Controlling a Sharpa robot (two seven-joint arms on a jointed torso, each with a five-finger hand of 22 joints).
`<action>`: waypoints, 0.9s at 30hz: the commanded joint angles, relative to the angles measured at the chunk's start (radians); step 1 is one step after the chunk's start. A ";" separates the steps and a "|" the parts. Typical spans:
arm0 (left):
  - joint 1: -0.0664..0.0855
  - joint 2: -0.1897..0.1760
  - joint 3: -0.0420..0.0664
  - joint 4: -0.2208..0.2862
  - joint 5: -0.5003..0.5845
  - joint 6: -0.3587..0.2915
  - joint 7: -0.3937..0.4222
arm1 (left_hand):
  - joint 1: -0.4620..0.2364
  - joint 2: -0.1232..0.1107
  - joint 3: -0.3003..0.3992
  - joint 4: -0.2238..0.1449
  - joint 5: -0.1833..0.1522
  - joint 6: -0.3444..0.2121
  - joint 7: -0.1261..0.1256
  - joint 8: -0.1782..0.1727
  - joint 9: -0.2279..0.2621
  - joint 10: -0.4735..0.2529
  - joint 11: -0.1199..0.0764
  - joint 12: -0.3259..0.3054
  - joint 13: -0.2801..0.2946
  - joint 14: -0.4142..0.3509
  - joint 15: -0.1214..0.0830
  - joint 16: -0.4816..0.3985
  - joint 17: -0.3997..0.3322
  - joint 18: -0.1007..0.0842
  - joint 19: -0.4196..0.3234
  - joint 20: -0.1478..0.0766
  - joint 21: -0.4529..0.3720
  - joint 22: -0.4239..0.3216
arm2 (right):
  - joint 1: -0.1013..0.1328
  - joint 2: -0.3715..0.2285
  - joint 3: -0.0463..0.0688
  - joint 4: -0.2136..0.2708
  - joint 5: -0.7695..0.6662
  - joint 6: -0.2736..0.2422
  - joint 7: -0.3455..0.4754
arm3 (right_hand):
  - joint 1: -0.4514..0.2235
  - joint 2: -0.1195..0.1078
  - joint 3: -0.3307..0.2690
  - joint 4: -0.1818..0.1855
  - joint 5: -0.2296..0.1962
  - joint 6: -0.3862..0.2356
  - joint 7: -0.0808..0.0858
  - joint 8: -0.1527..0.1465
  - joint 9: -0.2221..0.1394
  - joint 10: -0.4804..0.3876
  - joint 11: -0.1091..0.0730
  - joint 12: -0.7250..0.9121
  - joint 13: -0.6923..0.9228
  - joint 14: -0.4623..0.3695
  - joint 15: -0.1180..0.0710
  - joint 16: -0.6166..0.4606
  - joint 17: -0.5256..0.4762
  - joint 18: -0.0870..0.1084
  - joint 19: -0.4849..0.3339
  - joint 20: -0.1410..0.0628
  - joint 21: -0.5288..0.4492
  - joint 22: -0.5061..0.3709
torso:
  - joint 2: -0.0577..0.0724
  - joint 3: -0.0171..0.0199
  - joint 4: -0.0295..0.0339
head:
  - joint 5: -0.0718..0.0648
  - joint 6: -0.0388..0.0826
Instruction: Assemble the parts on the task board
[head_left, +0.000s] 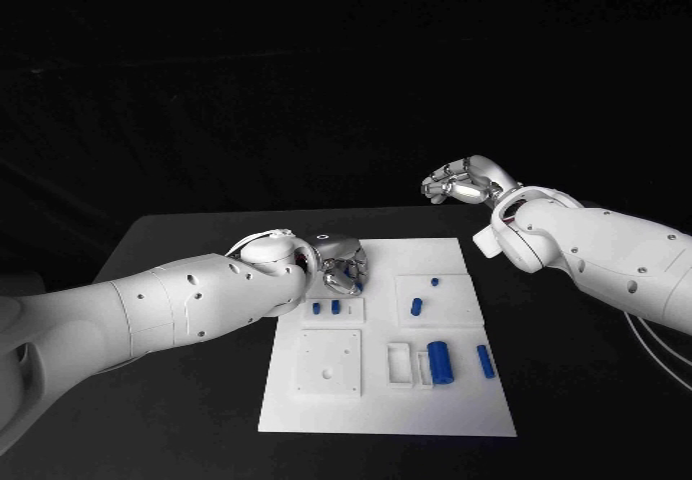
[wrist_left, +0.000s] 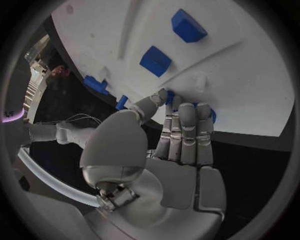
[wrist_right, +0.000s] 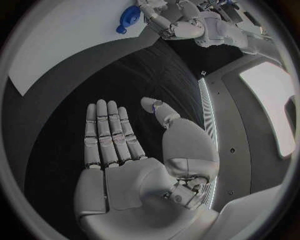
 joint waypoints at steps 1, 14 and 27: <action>-0.017 0.001 -0.014 -0.002 0.000 0.066 -0.006 | 0.005 0.014 0.004 0.000 0.007 0.010 -0.003 0.006 0.002 0.013 -0.001 0.002 0.005 0.010 0.000 0.004 -0.002 0.014 0.009 -0.023 0.004 0.015 | 0.000 0.001 0.001 0.000 -0.002 0.009 0.010 | -0.001 0.000 -0.002 0.002 0.003 -0.008 -0.001 0.003 -0.002 -0.004 0.004 -0.004 -0.001 -0.008 -0.001 0.007 -0.001 0.007 -0.006 0.001 0.000 0.001 | 0.000 0.0009 0.0002 | 0.000 -0.003; -0.018 0.001 -0.030 0.001 -0.021 0.076 -0.007 | 0.012 0.023 0.009 -0.024 0.011 0.041 -0.013 0.016 0.004 0.052 -0.012 -0.012 0.009 0.026 -0.012 0.013 -0.007 0.012 0.021 -0.033 0.011 0.016 | 0.000 0.001 0.001 0.000 -0.002 0.008 0.011 | -0.001 0.000 -0.002 0.002 0.003 -0.008 -0.001 0.003 -0.002 -0.004 0.004 -0.004 -0.001 -0.008 -0.001 0.007 -0.002 0.007 -0.006 0.001 0.000 0.001 | -0.001 0.0010 -0.0001 | -0.001 -0.005; -0.020 -0.030 -0.035 0.011 0.157 -0.012 0.002 | 0.003 0.047 0.013 -0.035 0.041 0.074 -0.023 0.026 0.006 0.103 -0.027 -0.033 0.021 0.051 -0.025 0.017 -0.013 0.012 0.047 -0.047 0.022 0.014 | 0.000 0.001 0.001 -0.002 -0.002 0.008 0.011 | -0.001 0.000 -0.002 0.002 0.003 -0.008 -0.001 0.003 -0.002 -0.004 0.004 -0.004 -0.001 -0.008 -0.001 0.007 -0.002 0.007 -0.006 0.001 0.000 0.001 | -0.001 0.0003 -0.0005 | -0.002 -0.001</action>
